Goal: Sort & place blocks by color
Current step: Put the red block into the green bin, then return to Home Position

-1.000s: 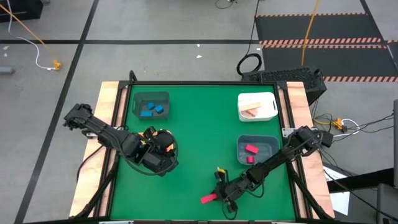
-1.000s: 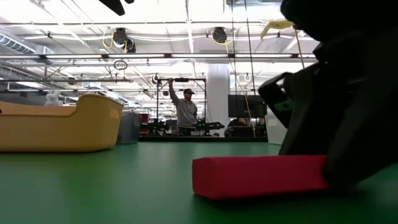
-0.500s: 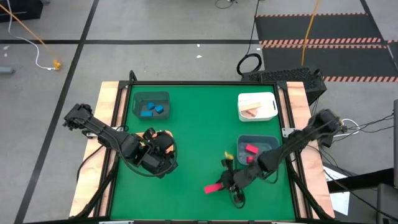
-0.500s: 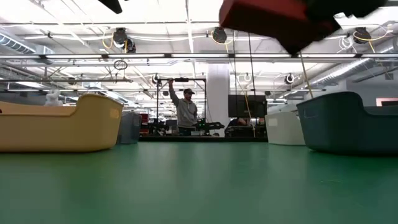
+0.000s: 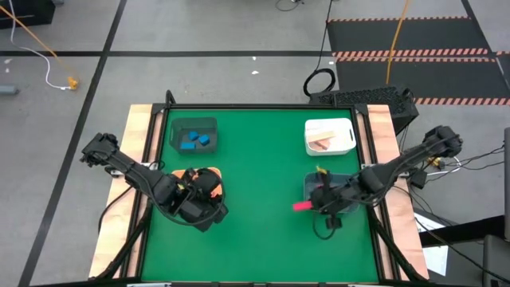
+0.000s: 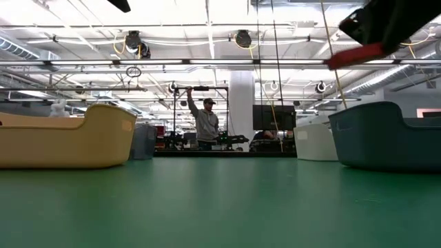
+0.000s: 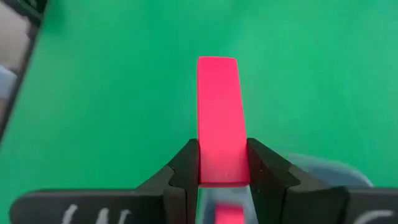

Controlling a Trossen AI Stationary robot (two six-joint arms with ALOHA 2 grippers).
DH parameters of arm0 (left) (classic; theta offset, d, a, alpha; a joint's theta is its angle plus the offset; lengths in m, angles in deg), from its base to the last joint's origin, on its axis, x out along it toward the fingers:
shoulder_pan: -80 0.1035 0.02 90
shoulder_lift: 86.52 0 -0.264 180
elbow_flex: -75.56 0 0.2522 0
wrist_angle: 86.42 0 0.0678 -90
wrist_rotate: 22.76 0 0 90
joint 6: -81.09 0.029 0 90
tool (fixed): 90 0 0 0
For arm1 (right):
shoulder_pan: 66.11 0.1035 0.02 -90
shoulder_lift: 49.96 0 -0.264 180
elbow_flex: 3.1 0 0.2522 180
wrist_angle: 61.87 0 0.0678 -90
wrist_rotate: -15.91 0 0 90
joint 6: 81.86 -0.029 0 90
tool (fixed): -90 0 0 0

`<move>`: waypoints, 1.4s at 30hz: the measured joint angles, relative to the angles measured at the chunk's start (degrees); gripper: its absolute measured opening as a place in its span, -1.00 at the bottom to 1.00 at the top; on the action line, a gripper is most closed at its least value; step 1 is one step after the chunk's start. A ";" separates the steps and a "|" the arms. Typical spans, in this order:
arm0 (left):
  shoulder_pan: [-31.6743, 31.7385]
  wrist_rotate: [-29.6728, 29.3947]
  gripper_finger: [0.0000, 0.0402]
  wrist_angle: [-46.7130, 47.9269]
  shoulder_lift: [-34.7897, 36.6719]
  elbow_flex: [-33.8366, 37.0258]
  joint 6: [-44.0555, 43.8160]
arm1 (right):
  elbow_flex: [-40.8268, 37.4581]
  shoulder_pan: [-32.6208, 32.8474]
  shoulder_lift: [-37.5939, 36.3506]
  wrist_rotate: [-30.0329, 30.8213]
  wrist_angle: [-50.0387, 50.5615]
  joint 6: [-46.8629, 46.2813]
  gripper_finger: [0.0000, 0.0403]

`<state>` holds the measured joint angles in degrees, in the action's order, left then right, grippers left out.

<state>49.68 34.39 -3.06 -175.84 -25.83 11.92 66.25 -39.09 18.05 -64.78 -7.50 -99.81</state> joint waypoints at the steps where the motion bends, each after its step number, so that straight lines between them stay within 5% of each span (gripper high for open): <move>1: -0.20 0.00 -0.01 -0.02 0.00 0.00 -0.90 | -0.05 0.00 -0.77 0.09 1.89 0.00 -0.57; 10: -0.55 -0.11 -0.01 -1.75 0.00 0.00 -7.08 | -7.65 0.04 -11.21 1.15 5.32 -2.55 -0.57; 20: -0.53 -4.87 -0.01 -9.33 0.00 0.00 -4.37 | -23.81 0.04 -23.13 1.13 -4.79 -9.21 -0.57; 27: -0.53 -9.18 -0.01 -11.61 0.00 0.00 -5.42 | -26.34 0.05 -25.91 1.24 -7.40 -7.86 -0.57; 36: -0.52 -11.36 -0.01 -13.46 0.00 0.00 -6.13 | -26.73 0.04 -26.21 1.13 -3.92 -14.15 -0.06; 42: -0.47 -12.11 -0.01 -13.88 -0.02 0.00 -6.48 | -26.73 0.04 -28.06 1.17 -6.32 -12.48 0.08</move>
<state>49.22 22.29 -16.94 -175.86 -25.83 5.44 39.52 -39.04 -10.01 -63.62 -13.83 -112.29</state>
